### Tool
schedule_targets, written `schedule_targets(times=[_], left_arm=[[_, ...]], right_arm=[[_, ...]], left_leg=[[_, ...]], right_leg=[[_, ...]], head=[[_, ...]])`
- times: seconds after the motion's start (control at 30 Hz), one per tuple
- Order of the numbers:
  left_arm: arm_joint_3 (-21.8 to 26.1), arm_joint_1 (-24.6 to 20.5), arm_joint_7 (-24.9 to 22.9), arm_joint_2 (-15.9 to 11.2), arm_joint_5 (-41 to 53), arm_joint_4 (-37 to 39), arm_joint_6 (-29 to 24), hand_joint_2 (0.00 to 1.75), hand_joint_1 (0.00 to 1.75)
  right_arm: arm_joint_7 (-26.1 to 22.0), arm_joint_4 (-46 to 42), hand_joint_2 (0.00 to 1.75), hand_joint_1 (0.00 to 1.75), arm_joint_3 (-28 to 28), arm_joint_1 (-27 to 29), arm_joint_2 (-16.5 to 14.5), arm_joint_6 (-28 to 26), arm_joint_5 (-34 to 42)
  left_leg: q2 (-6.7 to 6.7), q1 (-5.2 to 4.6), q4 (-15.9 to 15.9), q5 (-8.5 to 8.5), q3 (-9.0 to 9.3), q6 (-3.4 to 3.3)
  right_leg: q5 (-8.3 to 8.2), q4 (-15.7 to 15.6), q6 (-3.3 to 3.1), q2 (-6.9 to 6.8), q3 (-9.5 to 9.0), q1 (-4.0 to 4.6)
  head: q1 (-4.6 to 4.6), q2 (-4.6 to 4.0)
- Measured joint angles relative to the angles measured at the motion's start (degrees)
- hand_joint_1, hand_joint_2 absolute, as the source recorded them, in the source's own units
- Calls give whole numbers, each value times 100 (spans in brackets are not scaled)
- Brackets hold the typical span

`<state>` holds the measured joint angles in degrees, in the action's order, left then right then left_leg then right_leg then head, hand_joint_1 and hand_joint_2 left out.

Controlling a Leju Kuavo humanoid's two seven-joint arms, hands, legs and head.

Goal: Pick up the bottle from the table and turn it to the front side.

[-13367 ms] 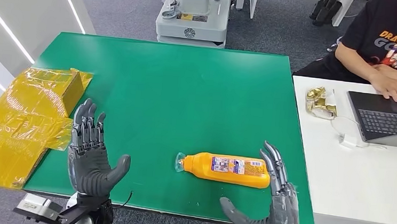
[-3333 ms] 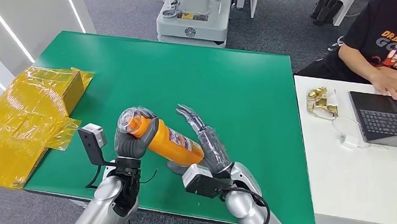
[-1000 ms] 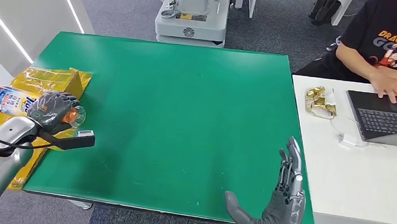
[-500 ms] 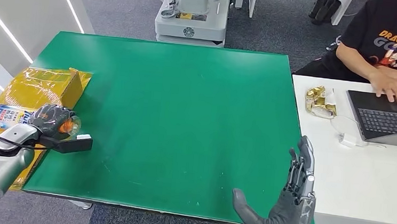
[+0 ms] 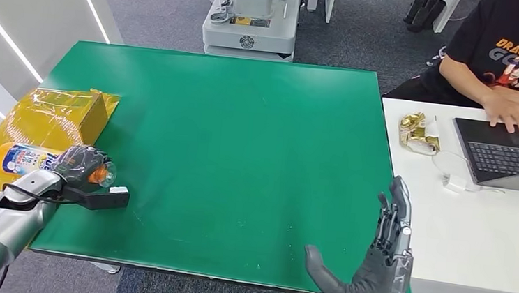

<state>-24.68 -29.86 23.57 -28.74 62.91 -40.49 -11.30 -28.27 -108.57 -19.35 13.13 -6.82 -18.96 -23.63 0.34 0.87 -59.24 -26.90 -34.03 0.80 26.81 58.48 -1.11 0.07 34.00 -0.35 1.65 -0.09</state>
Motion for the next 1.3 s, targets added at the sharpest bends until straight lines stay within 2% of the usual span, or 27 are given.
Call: schedule_targets(times=[0.03, 0.13, 0.17, 0.33, 0.5, 0.93, 1.3], left_arm=[[-7, 0, -4, 21, -14, 11, -35, 175, 167], [-16, 8, -90, 131, -77, 50, -220, 175, 36], [-23, 14, -155, 182, -79, 71, -290, 175, 0], [-54, 63, -469, 395, -14, 206, -572, 175, 0], [-55, 72, -592, 443, 44, 271, -671, 175, 0], [79, 240, -610, 410, 64, 271, -931, 175, 0], [656, 815, -414, 258, -54, -299, -1063, 175, 0]], right_arm=[[-4, 1, 175, 0, 4, 0, -1, 1, 4], [-43, 1, 175, 0, 15, 0, -11, -15, 24], [-56, 0, 175, 0, 20, 1, -15, -29, 32], [-74, -1, 175, 0, 32, 24, -20, -119, 117], [-120, 1, 175, 0, 34, 30, -19, -128, 167], [-266, 74, 175, 0, 32, 45, 1, -383, 360], [-265, 104, 175, 0, -51, 94, 76, -642, 444]], left_leg=[[0, 0, 0, 0, 0, 0], [-3, -1, 0, 0, -1, 0], [-4, -1, 0, 0, -1, 0], [-3, -2, 0, 0, 0, 0], [-4, -2, 1, 0, 4, 0], [-2, -2, 3, 0, 17, 1], [1, -1, 3, -1, 19, 1]], right_leg=[[0, 0, 0, -1, 0, 0], [0, 0, 0, -3, -3, 0], [0, 0, 0, -4, -4, 0], [0, 0, 1, -4, -7, -1], [0, 1, 0, -6, -10, -1], [1, 8, -1, -4, -19, -1], [2, 8, -1, -1, -18, -1]], head=[[1, 0], [1, 0], [1, 0], [0, 0], [1, 0], [0, 0], [1, 0]])
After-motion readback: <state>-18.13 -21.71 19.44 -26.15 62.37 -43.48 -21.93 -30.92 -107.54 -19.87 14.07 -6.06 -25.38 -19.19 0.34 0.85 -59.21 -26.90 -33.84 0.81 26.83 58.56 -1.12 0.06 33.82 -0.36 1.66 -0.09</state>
